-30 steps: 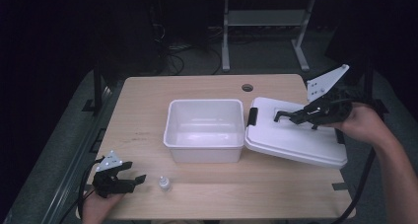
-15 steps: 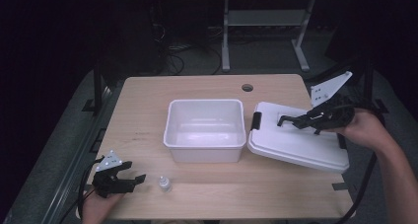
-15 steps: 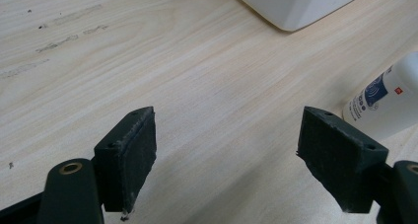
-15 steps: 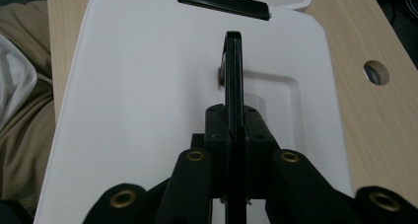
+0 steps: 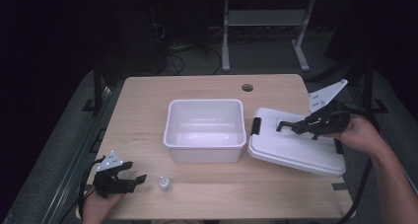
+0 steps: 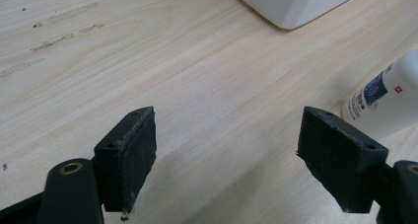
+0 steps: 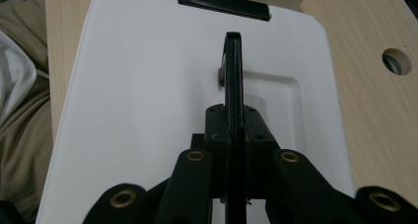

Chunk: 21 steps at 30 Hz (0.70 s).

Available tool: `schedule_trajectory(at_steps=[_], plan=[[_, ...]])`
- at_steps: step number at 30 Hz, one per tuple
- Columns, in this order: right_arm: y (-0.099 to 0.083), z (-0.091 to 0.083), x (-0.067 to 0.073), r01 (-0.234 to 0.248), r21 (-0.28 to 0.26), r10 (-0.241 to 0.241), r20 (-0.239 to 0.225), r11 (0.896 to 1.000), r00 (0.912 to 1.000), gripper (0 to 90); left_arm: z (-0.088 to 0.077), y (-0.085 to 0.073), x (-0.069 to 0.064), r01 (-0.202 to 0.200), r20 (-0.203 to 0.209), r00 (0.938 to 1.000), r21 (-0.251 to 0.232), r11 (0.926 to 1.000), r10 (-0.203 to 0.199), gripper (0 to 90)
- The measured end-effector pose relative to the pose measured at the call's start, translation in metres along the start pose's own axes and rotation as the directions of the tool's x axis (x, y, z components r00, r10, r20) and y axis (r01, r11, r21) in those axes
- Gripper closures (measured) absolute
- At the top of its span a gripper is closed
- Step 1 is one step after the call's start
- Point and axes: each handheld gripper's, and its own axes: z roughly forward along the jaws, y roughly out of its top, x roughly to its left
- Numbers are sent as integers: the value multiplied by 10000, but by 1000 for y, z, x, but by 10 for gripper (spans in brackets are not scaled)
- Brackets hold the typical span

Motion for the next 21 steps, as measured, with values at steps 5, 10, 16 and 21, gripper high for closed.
schedule_trajectory(at_steps=[5, 10, 16, 21], plan=[[-8, 6, 0, -122, 8, 122, -90, 9999, 9999, 836, 0, 0, 0, -3, -12, 10000, 25, 10000, 3, 226], [-14, 14, 0, -230, 76, 231, -176, 9997, 9996, 835, 1, 0, 0, -32, -11, 10000, 99, 9999, 32, 226], [-19, 25, 0, -302, 113, 306, -362, 9995, 9989, 835, 0, 0, 0, -13, -42, 10000, 58, 10000, 13, 226], [-24, 38, 1, -375, 138, 382, -502, 9992, 9980, 834, 0, 0, 1, -39, -25, 10000, 66, 10000, 39, 226]])
